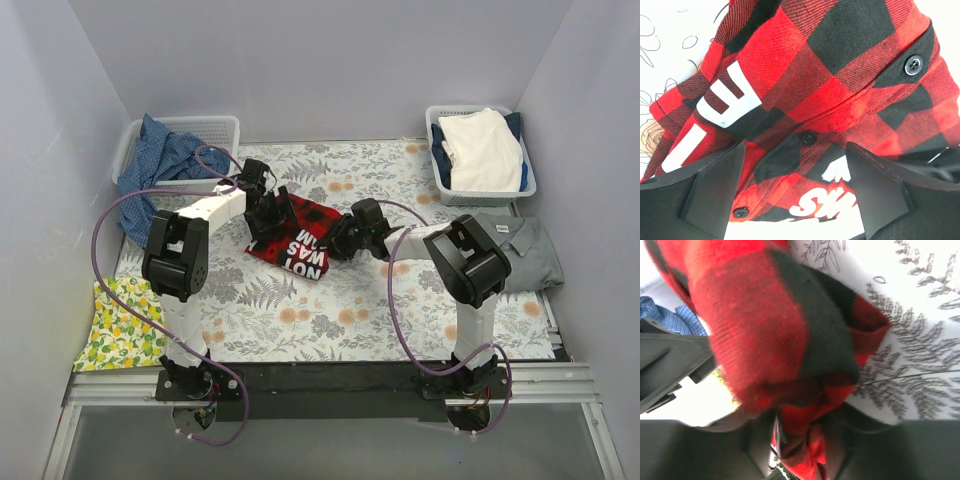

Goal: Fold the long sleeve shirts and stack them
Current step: Fold the shirt

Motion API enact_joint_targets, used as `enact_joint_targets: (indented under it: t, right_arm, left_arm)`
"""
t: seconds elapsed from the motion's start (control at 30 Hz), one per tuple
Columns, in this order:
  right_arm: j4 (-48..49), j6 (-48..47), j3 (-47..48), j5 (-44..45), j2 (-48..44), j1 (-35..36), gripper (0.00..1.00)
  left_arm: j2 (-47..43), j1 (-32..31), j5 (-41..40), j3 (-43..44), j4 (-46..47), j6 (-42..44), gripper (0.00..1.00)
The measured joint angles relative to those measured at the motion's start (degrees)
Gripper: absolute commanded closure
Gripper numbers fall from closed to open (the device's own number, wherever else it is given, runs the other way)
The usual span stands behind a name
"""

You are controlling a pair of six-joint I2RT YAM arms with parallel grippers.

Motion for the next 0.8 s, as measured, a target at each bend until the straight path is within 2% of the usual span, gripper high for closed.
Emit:
enact_joint_targets:
  t: [0.03,0.07,0.2,0.33,0.6,0.8]
  right_arm:
    - [-0.07,-0.07,-0.07,0.07,0.20,-0.02,0.94]
    - [-0.17,-0.44,-0.33,0.52,0.26,0.00,0.99]
    - [-0.79,-1.05,-1.88,2.14,-1.03,-0.13,0.99]
    - [-8.28,-7.13,-3.13,5.01,-5.90,-1.36,0.99]
    - [-27.04,-28.70,-1.31,16.68,-14.84,-6.75,0.99]
    - [-39.98,-48.50,9.55,30.08,-15.78,-7.74,0.99]
  left_arm:
    - [0.00,0.00,0.00,0.00,0.00,0.00,0.15]
    - [0.00,0.00,0.02,0.02,-0.02,-0.02,0.11]
    - [-0.15,0.00,-0.26,1.27,-1.64,0.07,0.03]
    - [-0.96,0.26,-2.89,4.37,-4.85,0.87,0.02]
    - [-4.72,2.10,-4.85,10.71,-6.43,2.38,0.02]
    - [-5.18,3.19,-4.70,10.93,-7.13,2.62,0.02]
